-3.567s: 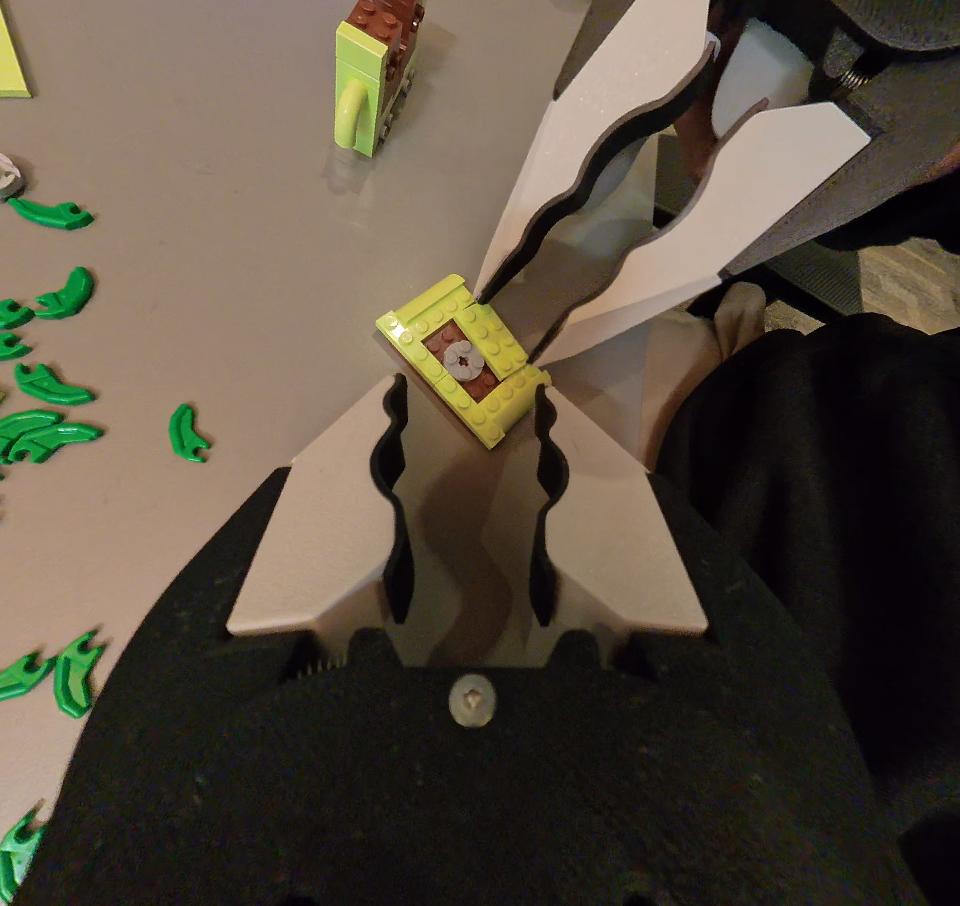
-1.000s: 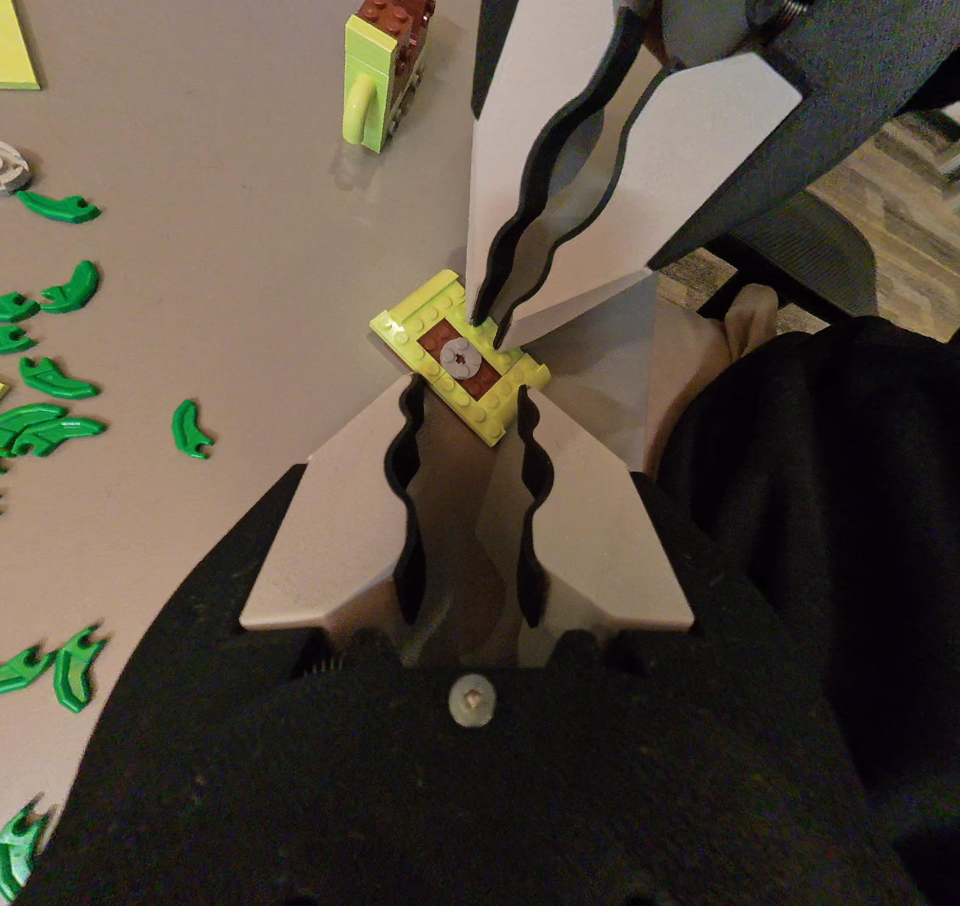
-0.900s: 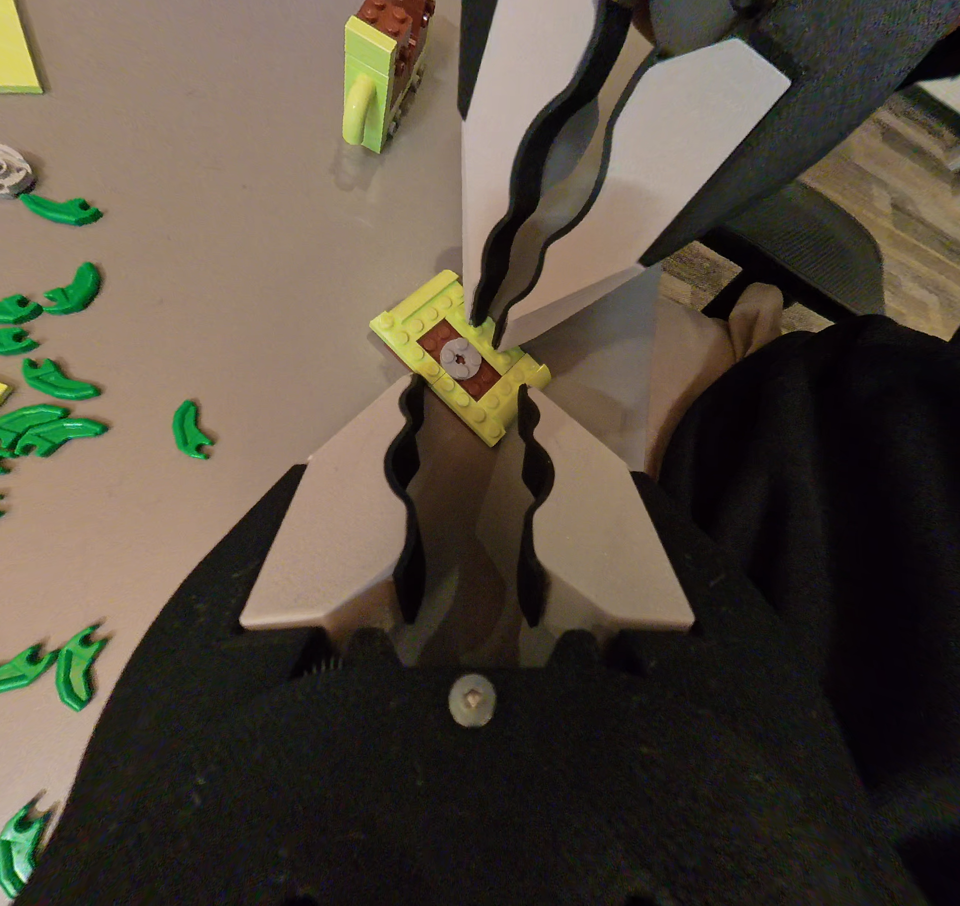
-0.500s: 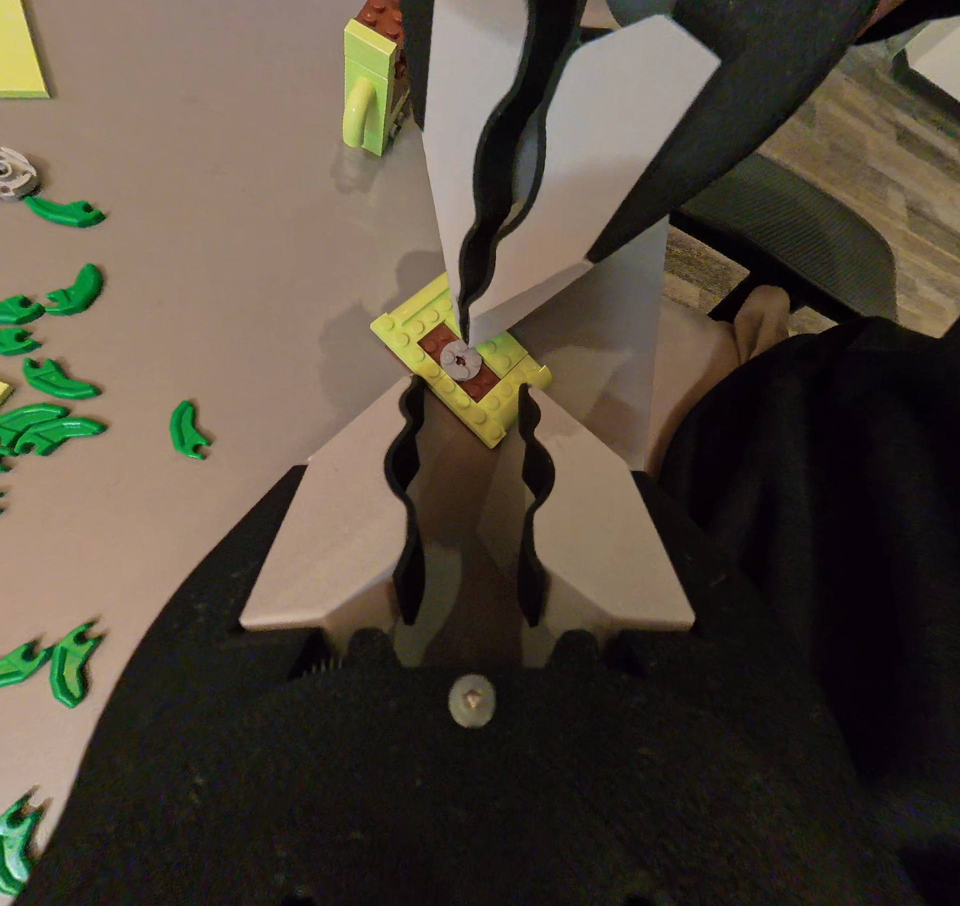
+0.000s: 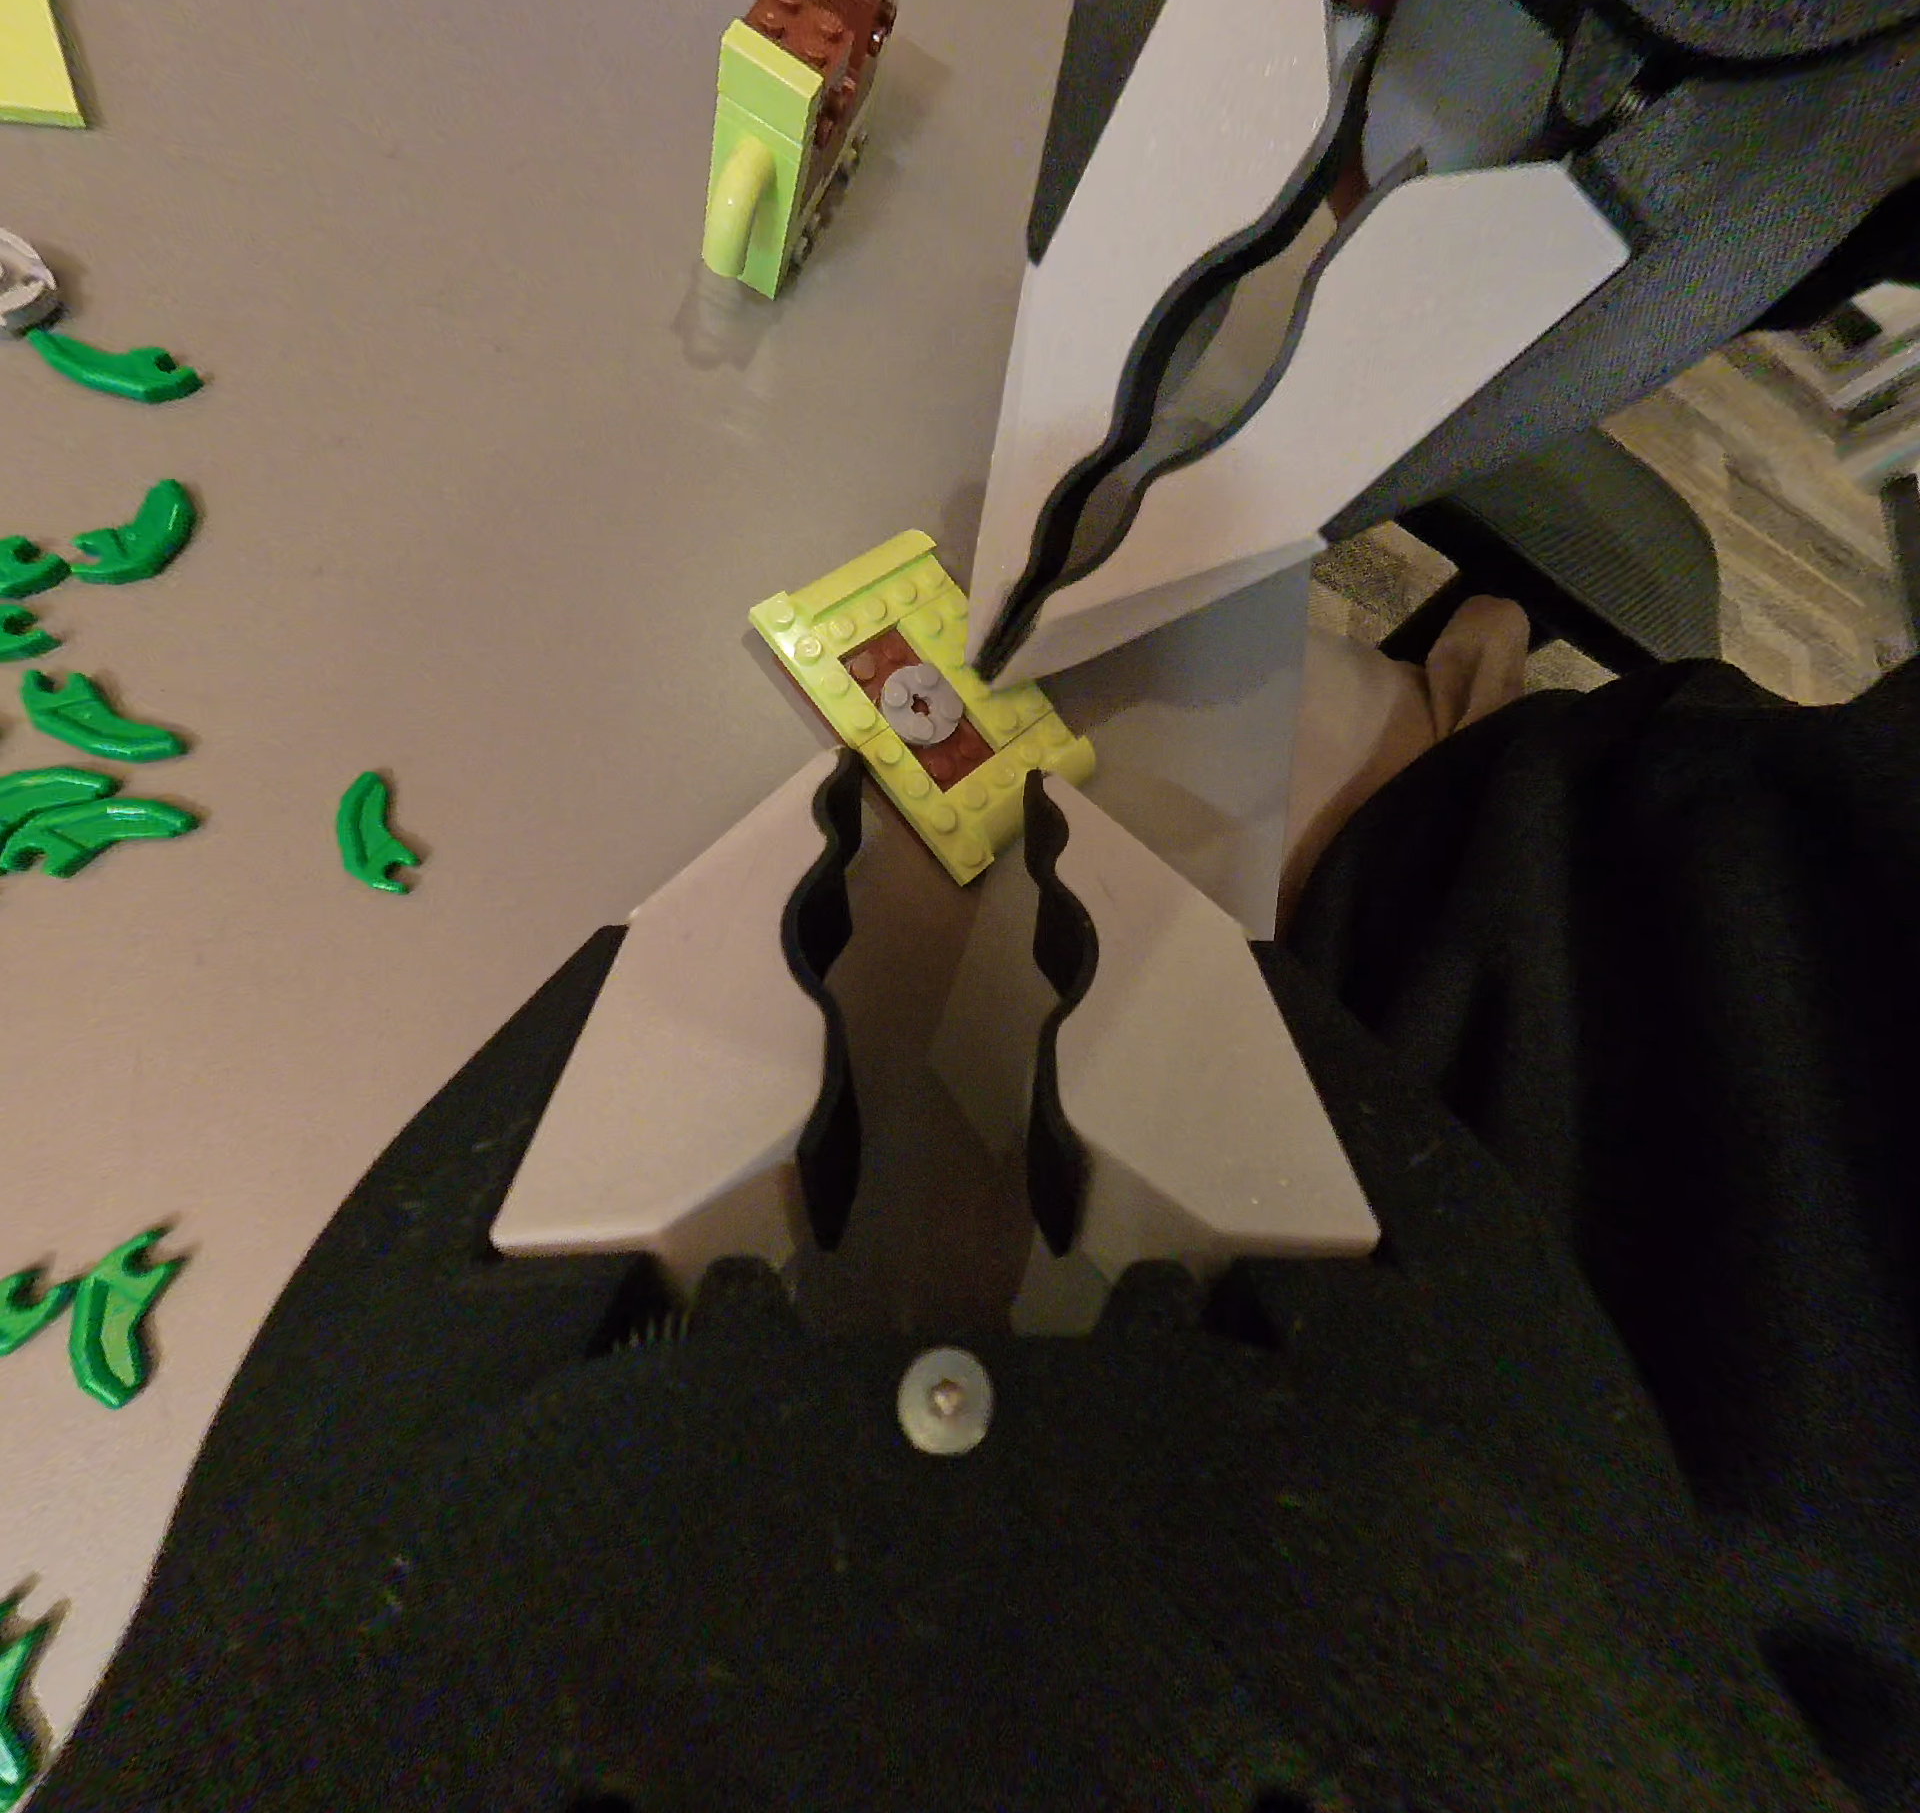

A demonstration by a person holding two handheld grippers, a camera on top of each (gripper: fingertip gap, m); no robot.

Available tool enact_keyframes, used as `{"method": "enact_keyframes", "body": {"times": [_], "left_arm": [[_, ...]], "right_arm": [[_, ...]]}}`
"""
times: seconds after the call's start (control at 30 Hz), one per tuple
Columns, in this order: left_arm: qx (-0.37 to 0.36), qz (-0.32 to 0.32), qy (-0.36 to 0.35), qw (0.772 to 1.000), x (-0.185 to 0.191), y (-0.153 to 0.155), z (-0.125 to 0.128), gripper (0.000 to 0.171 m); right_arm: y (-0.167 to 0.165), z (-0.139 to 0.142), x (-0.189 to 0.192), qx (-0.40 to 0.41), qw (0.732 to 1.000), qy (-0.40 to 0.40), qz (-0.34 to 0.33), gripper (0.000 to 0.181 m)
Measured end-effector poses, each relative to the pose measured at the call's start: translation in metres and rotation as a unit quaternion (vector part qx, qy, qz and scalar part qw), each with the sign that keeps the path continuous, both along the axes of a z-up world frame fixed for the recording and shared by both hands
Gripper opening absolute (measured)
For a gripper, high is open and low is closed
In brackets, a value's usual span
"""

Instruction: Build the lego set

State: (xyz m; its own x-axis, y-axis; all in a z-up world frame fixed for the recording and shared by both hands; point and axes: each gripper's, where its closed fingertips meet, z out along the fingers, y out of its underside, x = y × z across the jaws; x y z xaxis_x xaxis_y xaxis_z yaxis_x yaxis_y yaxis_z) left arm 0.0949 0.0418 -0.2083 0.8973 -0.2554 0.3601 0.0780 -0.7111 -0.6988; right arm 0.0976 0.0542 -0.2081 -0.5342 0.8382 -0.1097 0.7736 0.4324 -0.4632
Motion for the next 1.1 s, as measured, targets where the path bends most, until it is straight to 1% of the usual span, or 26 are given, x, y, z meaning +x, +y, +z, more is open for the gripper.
{"method": "enact_keyframes", "body": {"times": [0.2,0.37,0.53,0.67,0.8,0.93,1.1], "left_arm": [[0.000,0.001,0.002,1.000,0.000,0.000,0.000,0.029],[0.000,0.003,0.000,1.000,0.000,0.001,0.000,0.029],[0.000,0.005,0.001,1.000,-0.001,0.001,0.000,0.029],[-0.001,0.005,-0.007,1.000,-0.001,0.001,0.000,0.029],[-0.001,0.005,-0.005,1.000,-0.001,0.001,0.000,0.028],[-0.001,0.006,-0.006,1.000,-0.001,0.001,0.000,0.028],[-0.003,0.008,-0.012,1.000,-0.002,0.001,0.000,0.028]], "right_arm": [[-0.001,-0.001,0.000,-0.006,1.000,-0.017,-0.017,0.000],[-0.001,-0.001,0.001,0.027,0.999,-0.036,-0.015,0.000],[-0.001,-0.002,0.001,0.023,0.998,-0.061,-0.018,0.000],[-0.001,-0.001,0.000,0.011,0.998,-0.063,-0.013,0.000],[0.010,0.007,-0.009,0.013,0.999,-0.026,-0.040,0.000],[0.008,-0.001,-0.004,0.004,0.998,-0.035,-0.042,0.000],[0.007,-0.002,-0.003,-0.001,0.998,-0.042,-0.056,0.000]]}}
